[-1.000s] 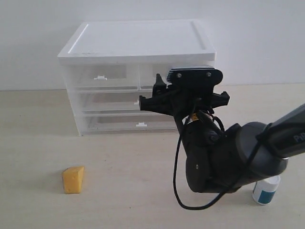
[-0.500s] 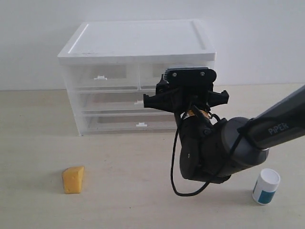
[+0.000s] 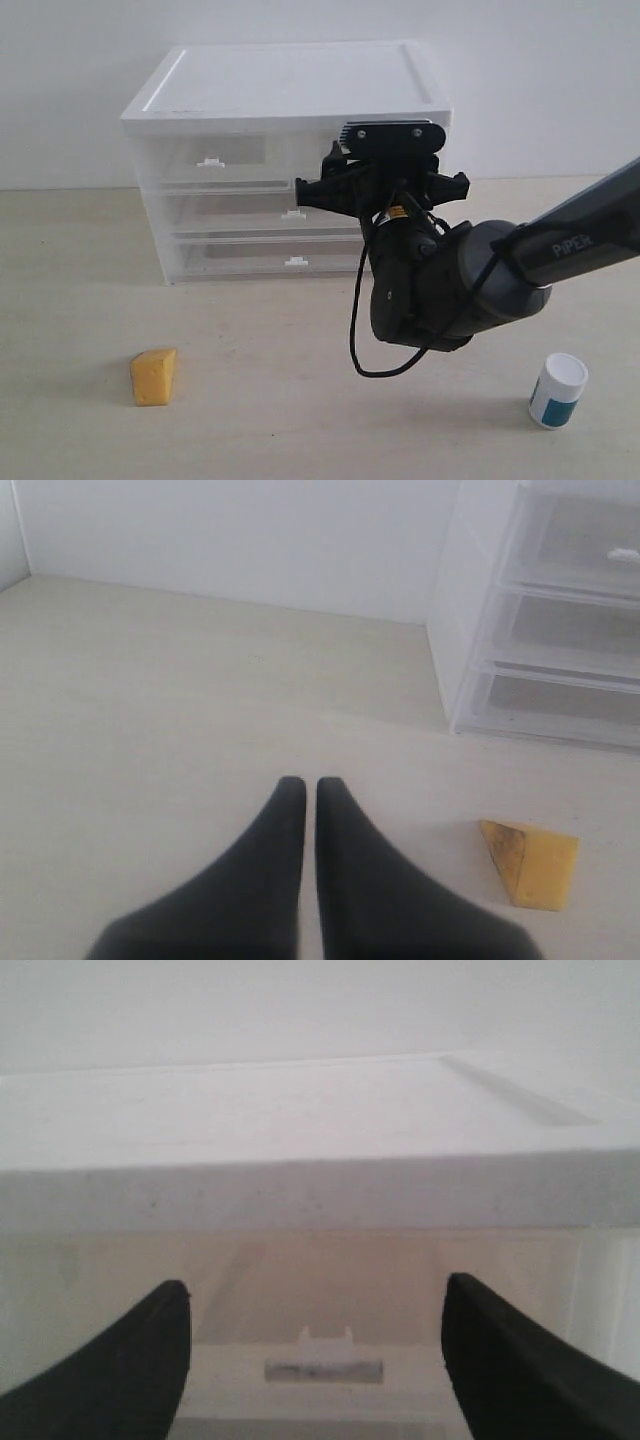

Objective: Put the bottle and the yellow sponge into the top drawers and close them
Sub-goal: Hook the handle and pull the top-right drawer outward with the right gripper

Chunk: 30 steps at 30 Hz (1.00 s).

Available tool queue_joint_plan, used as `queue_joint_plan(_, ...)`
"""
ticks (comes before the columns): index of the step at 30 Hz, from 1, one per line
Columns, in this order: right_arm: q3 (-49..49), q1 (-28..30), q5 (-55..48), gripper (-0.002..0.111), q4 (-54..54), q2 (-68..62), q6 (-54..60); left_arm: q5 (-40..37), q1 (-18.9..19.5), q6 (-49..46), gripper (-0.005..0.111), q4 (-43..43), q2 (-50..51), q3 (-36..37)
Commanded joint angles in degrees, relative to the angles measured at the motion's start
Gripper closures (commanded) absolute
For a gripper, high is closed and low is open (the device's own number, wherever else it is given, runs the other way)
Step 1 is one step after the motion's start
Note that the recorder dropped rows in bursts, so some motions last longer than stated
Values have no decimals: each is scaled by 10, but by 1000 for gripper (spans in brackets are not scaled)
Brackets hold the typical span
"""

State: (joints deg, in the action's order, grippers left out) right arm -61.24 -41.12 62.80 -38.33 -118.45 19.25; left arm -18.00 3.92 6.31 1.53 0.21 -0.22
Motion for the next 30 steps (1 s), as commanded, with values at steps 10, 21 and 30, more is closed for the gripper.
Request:
queue_joint_plan(10, -18, 6, -6, 63, -3, -35, 25, 4, 1, 1, 103, -1, -2, 2)
queue_joint_plan(21, -18, 6, -23, 108, -39, -35, 40, 4, 1, 1, 103, -1, -2, 2)
queue_joint_plan(30, 25, 6, -25, 108, -45, -21, 40, 4, 1, 1, 103, -1, -2, 2)
